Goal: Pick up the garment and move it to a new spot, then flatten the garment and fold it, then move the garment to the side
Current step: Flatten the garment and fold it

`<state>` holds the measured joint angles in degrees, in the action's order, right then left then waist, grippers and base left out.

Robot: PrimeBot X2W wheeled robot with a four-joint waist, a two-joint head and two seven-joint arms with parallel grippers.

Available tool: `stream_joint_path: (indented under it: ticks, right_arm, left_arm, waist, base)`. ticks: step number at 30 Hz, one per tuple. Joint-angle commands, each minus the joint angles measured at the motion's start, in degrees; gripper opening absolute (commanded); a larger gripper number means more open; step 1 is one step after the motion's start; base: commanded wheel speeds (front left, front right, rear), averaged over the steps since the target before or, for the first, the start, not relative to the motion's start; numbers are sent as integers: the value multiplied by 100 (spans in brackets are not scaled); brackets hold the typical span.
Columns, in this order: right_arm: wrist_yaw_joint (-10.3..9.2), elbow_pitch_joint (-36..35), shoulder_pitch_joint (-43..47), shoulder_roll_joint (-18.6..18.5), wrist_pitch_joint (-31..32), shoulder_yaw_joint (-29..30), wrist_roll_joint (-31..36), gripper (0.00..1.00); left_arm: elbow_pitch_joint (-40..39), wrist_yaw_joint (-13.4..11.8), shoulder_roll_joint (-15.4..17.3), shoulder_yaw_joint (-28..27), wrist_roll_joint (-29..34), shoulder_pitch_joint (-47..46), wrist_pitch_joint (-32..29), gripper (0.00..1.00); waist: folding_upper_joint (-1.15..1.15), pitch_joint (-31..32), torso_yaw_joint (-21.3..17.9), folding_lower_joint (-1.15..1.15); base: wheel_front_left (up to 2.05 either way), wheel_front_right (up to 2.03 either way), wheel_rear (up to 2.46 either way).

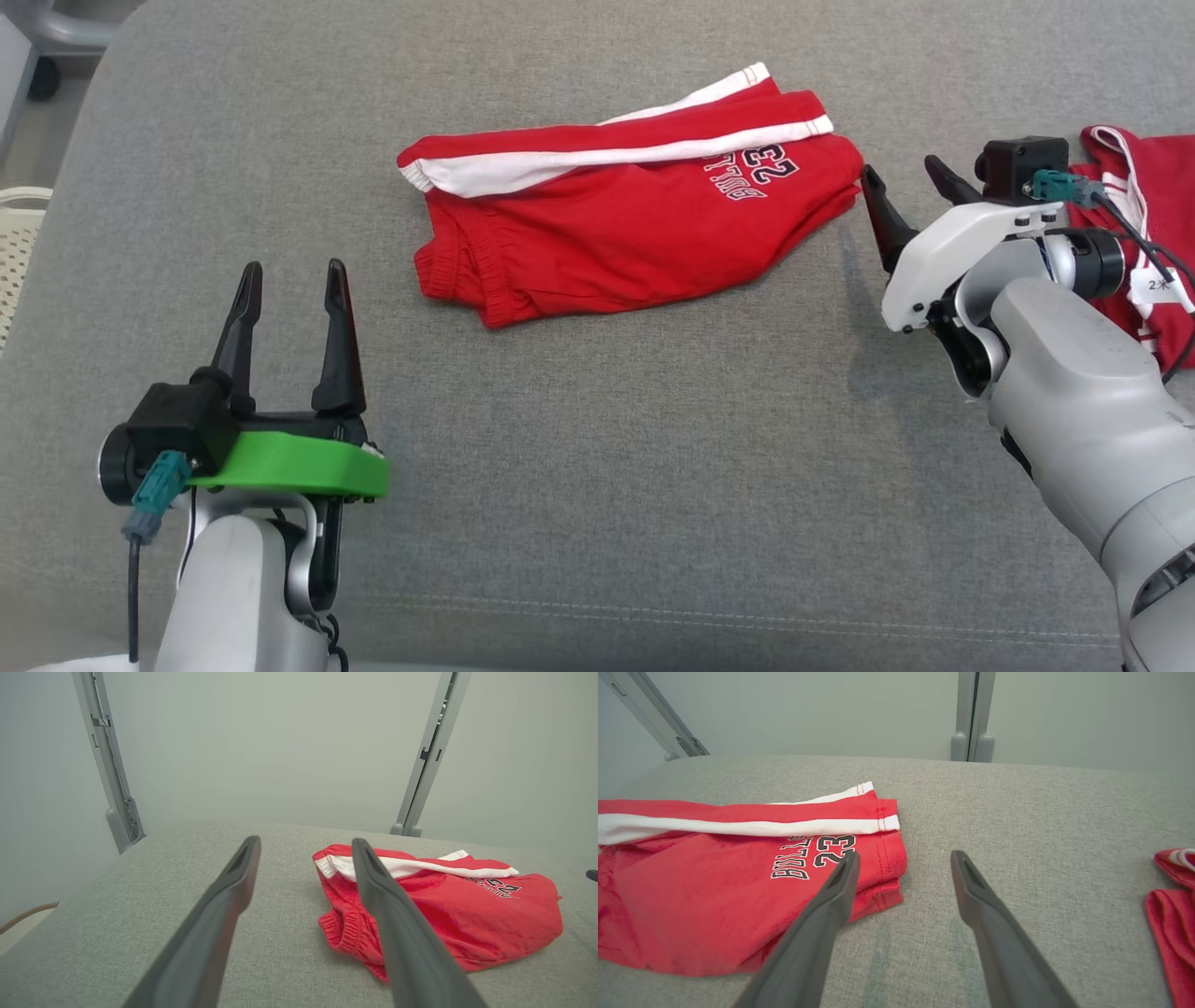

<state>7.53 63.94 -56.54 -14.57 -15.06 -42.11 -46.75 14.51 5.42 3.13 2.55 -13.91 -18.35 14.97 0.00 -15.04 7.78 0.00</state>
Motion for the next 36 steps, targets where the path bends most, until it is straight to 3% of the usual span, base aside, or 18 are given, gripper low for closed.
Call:
stream_joint_path:
  ticks: [1,18,31,32,34,35,36]
  right_arm:
    - [-10,97,64,-6,-22,-43,-89,100]
    - [-10,773,-248,-79,124,-123,-529,100]
    - [-10,996,-166,-110,573,-36,-610,100]
    - [-10,1003,-140,-105,609,-36,-605,90]
    - [-10,1009,-103,-84,643,-32,-604,20]
    - [-10,1011,-98,-78,622,-28,-606,0]
    - [-10,1011,-98,-79,586,-24,-606,0]
  left_arm:
    - [-96,-48,-11,13,46,169,18,100]
    - [-425,-291,-21,425,-12,406,18,100]
    - [-454,-381,-20,536,-80,459,18,100]
    - [-444,-388,-20,534,-82,459,18,100]
    - [-412,-397,-20,534,-92,453,18,100]
    - [-403,-394,-20,537,-102,445,18,100]
    - [-397,-398,-20,545,-108,435,18,100]
  waist:
    - [0,7,89,0]
    - [0,-226,723,0]
    - [0,-355,947,0]
    - [0,-352,942,0]
    - [0,-337,926,0]
    - [0,-329,915,0]
    - [0,-320,902,0]
  base:
    - [0,0,0]
    - [0,0,0]
    - [0,0,0]
    - [0,0,0]
    - [0,0,0]
    - [0,0,0]
    - [0,0,0]
